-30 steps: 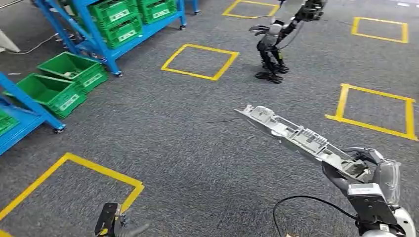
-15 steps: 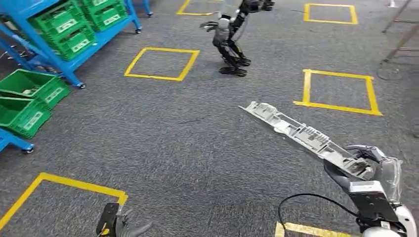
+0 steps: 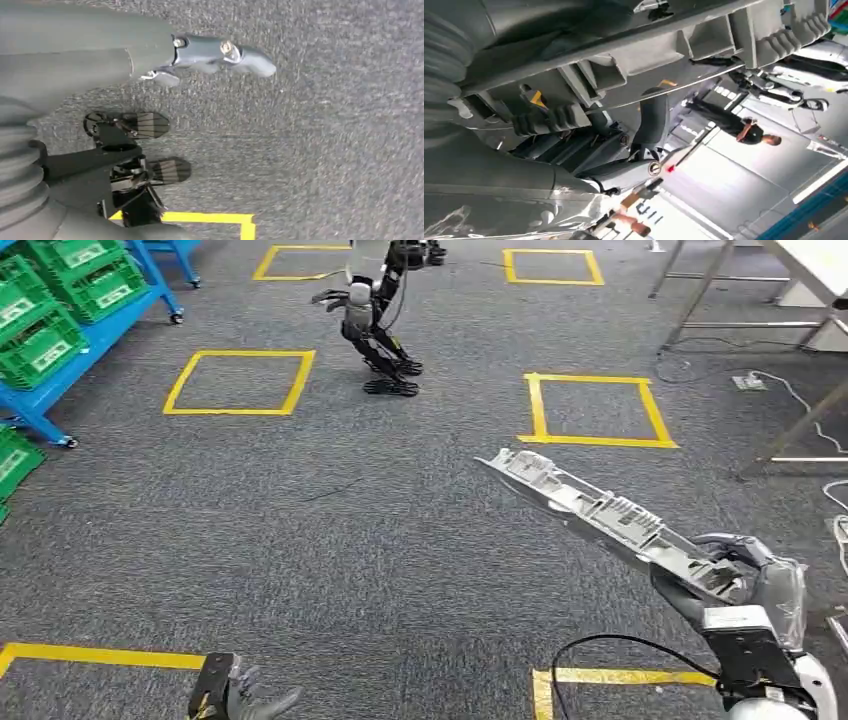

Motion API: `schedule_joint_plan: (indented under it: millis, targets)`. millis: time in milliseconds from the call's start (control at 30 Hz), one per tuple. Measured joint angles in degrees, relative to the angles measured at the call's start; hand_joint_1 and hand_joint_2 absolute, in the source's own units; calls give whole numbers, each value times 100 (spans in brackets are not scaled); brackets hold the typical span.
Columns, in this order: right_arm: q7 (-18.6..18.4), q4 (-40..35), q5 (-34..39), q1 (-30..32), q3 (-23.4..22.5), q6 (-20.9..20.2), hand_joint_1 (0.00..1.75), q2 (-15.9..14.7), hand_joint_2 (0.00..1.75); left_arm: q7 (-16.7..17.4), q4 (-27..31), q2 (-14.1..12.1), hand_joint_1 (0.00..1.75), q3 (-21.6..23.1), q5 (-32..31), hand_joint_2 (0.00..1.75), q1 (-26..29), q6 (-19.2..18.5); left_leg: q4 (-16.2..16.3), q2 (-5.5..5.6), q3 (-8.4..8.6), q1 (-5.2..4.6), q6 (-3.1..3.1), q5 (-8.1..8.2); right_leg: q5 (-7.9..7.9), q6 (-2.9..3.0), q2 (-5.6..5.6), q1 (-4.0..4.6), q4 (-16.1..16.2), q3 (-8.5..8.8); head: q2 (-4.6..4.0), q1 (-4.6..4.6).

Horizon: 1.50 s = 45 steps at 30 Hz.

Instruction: Take the parts from the cabinet and place them on the table.

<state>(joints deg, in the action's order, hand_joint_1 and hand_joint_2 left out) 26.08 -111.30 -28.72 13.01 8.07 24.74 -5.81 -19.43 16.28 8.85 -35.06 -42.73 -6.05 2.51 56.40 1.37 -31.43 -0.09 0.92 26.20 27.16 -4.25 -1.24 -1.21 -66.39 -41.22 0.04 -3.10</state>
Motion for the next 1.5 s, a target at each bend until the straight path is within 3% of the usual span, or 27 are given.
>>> schedule_joint_plan:
  millis: [67, 100, 167, 200, 233, 267, 300, 400, 467, 500, 567, 600, 633, 700, 733, 767, 900, 933, 1000, 1100, 1133, 1200, 1233, 1267, 1333, 1433, 1500]
  targets:
    - [7, 22, 0, 3, -2, -2, 175, 4, 175, 0, 0, 0, 0, 0, 13, 175, 33, 0, 5, -178, -3, -16, 12, 8, 363, -27, 71, -2, -894, -401, 0, 0]
    - [4, 44, 0, 4, -4, -9, 175, 4, 175, 0, 0, 0, 0, 0, 15, 175, 41, 0, 5, -257, -1, -18, 13, 12, 369, -32, 76, -2, -1039, -455, 0, 4]
    - [2, 79, 0, 2, -11, -11, 175, 4, 175, 0, 0, 2, 0, 2, 24, 175, 35, 0, 7, -407, 16, -18, -6, 31, 48, -37, 108, -2, -499, -130, 0, 2]
    - [2, 81, 0, 0, -13, -13, 175, 4, 175, 0, 0, 9, 0, 4, 41, 175, 32, 0, 12, -477, 38, -16, -30, 51, -178, -40, 214, -3, 74, 205, 0, 2]
    - [4, 81, 0, -5, -13, -15, 175, 4, 175, 0, 0, 11, 0, 4, 59, 175, 32, 2, 29, -532, 70, -28, -64, 79, -336, -47, 447, -2, 587, 524, 0, 2]
    - [5, 94, 2, -28, -11, -20, 175, 7, 175, 0, 2, 2, 0, 4, 70, 175, 32, 2, 43, -580, 66, -82, -109, 114, -268, -3, 554, 36, 687, 616, 0, -3]
    - [9, 94, 7, -29, -13, -22, 175, 15, 175, 0, 2, -4, 0, 4, 72, 175, 30, 2, 58, -624, 72, -90, -122, 127, -302, 84, 449, 21, 706, 583, 0, 26]
    - [9, 118, 2, -23, -15, -22, 175, 17, 175, 0, 2, 2, 0, 7, 81, 175, 11, 2, 34, -778, 88, -75, -194, 129, -323, 178, 266, 36, 708, 517, 0, 18]
    - [13, 120, -2, -44, -17, -24, 175, 20, 175, 0, 2, 7, 0, 18, 96, 175, -4, 2, 261, -387, 1, -36, -264, 345, -344, 226, 152, 2, 727, 522, 0, 35]
    - [15, 125, -7, -67, -15, -31, 175, 20, 175, 0, 2, 7, 0, 22, 98, 175, 1, 2, 656, -268, -184, -35, -272, 567, -348, 253, 107, 0, 727, 515, 0, 42]
    - [15, 129, -7, -85, -15, -39, 175, 22, 175, 0, 2, 7, 0, 22, 105, 175, 31, 2, 1623, -199, -676, -33, -272, 944, -357, 268, -47, 8, 727, 501, 0, 46]
    - [15, 142, -7, -85, -15, -42, 175, 28, 175, 0, 2, 7, 0, 24, 107, 175, 41, 2, 1866, -190, -826, -33, -260, 969, -361, 271, -123, 11, 727, 497, 0, 46]
    - [15, 151, -7, -85, -15, -42, 175, 31, 175, 0, 2, 4, 0, 24, 107, 175, 46, 2, 1819, -184, -833, -33, -246, 849, -364, 267, -199, 11, 727, 497, 0, 44]
    - [15, 162, -11, -89, -15, -42, 175, 31, 175, 0, 2, 4, 0, 28, 116, 175, 40, 2, 1095, -110, -513, -25, -212, 334, -383, 242, -366, 3, 727, 499, 0, 44]
    - [15, 162, -13, -91, -15, -42, 175, 31, 175, 0, 2, 4, 0, 31, 116, 175, 39, 2, 552, 67, -243, -11, -199, 81, -396, 222, -449, -12, 727, 498, 0, 50]
    - [15, 162, -11, -96, -15, -42, 175, 33, 175, 0, 2, 4, 0, 31, 116, 175, 41, 2, 231, 420, -91, 15, -193, 29, -408, 194, -499, -16, 720, 478, 0, 50]
    - [20, 170, -19, -87, -17, -42, 175, 35, 175, 2, 4, 2, 0, 31, 116, 175, 32, 2, 92, 258, -59, -29, -99, 30, -519, 22, -778, -70, 810, 383, 0, 44]
    - [22, 170, -20, -84, -18, -42, 175, 35, 175, 4, 4, 7, 0, 33, 120, 175, 20, 2, 12, 144, -48, 18, -37, -22, -516, 10, -768, -78, 777, 342, 0, 44]
    - [26, 170, -13, -112, -17, -46, 175, 35, 175, 2, 4, 0, 0, 33, 122, 175, 12, 0, -1, 13, -51, -8, 12, -41, -157, 16, -166, 8, 270, 105, 0, 13]
    - [28, 175, -7, -110, -15, -46, 175, 35, 175, 2, 4, -2, 0, 33, 122, 175, 54, 2, 5, -245, -52, -39, 31, -28, 392, -15, 71, 12, -1003, -431, 0, 18]
    - [26, 179, -7, -105, -15, -46, 175, 35, 175, 4, 4, -4, 0, 33, 122, 175, 55, 2, 5, -326, -49, -39, 31, -26, 347, -18, 84, 11, -1010, -416, 0, 20]
    - [20, 177, -7, -107, -17, -46, 175, 35, 175, 4, 4, -2, 0, 37, 122, 175, 46, 2, 9, -469, -37, -36, 8, -6, -6, -26, 154, 10, -316, -2, 0, 17]
    - [15, 177, -4, -110, -17, -48, 175, 35, 175, 2, 4, 0, 0, 44, 122, 175, 44, 2, 16, -534, -17, -35, -18, 13, -218, -34, 301, 11, 269, 346, 0, 18]
    - [11, 177, -2, -118, -17, -48, 175, 35, 175, 2, 7, -4, 0, 48, 131, 175, 43, 2, 36, -591, 4, -72, -60, 41, -255, -30, 602, 25, 732, 595, 0, 18]
    - [2, 186, 4, -126, -15, -50, 175, 37, 175, 4, 7, -28, 0, 52, 144, 175, 42, 2, 53, -661, 21, -112, -108, 69, -289, 102, 454, 25, 727, 613, 0, 50]
    - [-7, 186, 2, -124, -15, -48, 175, 37, 175, 4, 7, -35, 0, 94, 184, 175, 35, 4, 36, -805, 31, -91, -182, 94, -319, 207, 265, 26, 737, 560, 0, 46]
    - [-13, 186, -2, -135, -15, -48, 175, 37, 175, 4, 7, -35, 0, 116, 186, 175, 36, 4, 428, -324, -131, -52, -247, 402, -343, 250, 145, -5, 746, 552, 0, 57]
